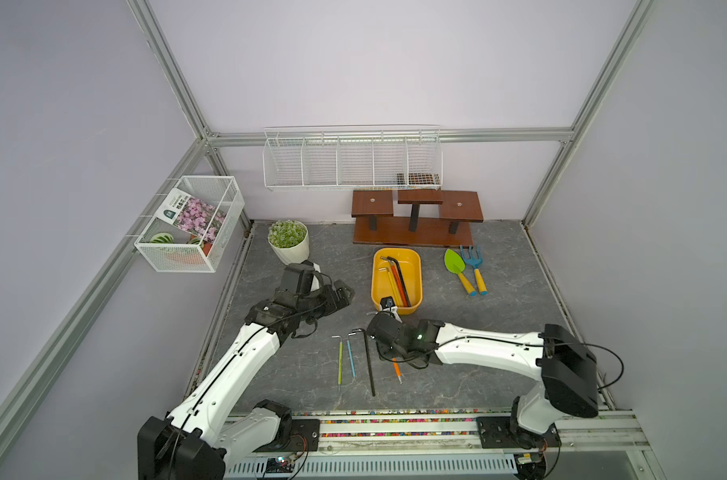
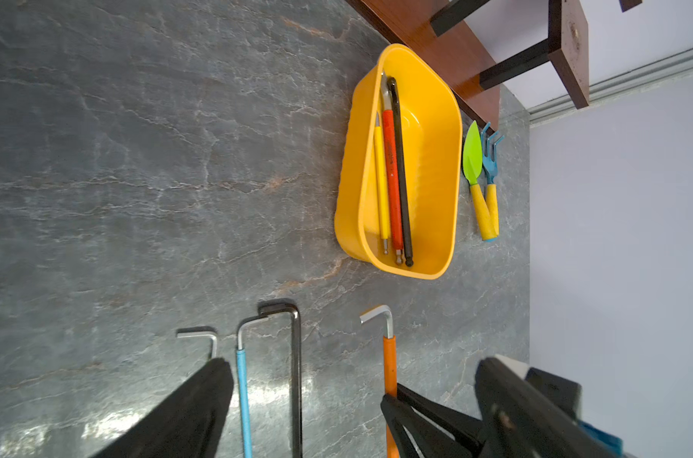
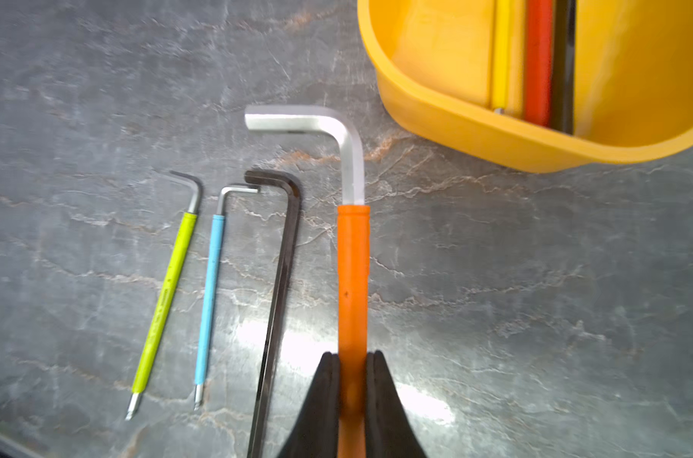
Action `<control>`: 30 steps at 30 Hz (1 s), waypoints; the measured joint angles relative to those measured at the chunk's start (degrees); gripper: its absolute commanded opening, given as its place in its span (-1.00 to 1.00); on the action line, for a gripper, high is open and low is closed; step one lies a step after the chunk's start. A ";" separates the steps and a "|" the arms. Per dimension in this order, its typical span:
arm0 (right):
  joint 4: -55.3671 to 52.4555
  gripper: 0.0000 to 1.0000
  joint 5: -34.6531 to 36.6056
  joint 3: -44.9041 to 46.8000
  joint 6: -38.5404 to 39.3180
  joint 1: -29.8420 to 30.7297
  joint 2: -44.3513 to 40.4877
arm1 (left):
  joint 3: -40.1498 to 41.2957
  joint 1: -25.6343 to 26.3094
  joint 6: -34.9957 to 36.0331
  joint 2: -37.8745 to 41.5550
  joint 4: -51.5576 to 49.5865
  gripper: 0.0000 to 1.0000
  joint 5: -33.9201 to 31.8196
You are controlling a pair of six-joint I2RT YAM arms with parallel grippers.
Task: Put the hex key on the desktop into the storage box
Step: Pick up the Allen key from the center of the board, then place the Allen key in the storage box.
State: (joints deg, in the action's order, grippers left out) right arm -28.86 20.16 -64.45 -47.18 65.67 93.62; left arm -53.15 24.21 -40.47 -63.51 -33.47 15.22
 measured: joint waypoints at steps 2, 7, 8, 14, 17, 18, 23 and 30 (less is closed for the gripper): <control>0.15 -1.00 0.24 1.29 0.44 0.00 -2.05 | -1.62 1.29 -0.02 -1.11 -0.09 1.00 -0.59; 0.15 -1.00 1.05 4.50 1.44 -0.02 -7.52 | -2.99 3.98 -0.61 -2.23 0.46 1.00 -2.08; 0.20 -1.00 1.09 4.90 1.64 -0.04 -8.37 | -2.99 4.42 -0.92 -2.58 0.55 1.00 -2.36; 0.39 -1.00 1.14 7.19 2.54 -0.70 -12.90 | -3.10 7.37 -1.36 -5.86 0.66 1.00 -3.30; 0.96 -1.00 0.57 8.74 2.95 -2.25 -15.52 | -4.33 8.17 -1.11 -7.65 0.87 1.00 -3.10; 1.09 -1.00 0.26 9.18 3.13 -2.97 -16.44 | -5.09 8.26 -0.96 -8.31 1.01 1.00 -2.84; 1.92 -1.00 -2.01 10.05 3.91 -6.93 -19.52 | -8.63 8.33 -0.13 -9.68 2.01 1.00 -2.62; 2.58 -1.00 -5.25 10.01 6.01 -12.35 -20.33 | -9.31 8.33 1.20 -10.27 4.61 0.94 -2.34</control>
State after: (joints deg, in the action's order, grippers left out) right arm -26.28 14.92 -54.43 -41.17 53.32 73.30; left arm -62.46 32.53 -39.27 -73.78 -28.86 12.88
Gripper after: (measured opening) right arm 0.129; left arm 0.970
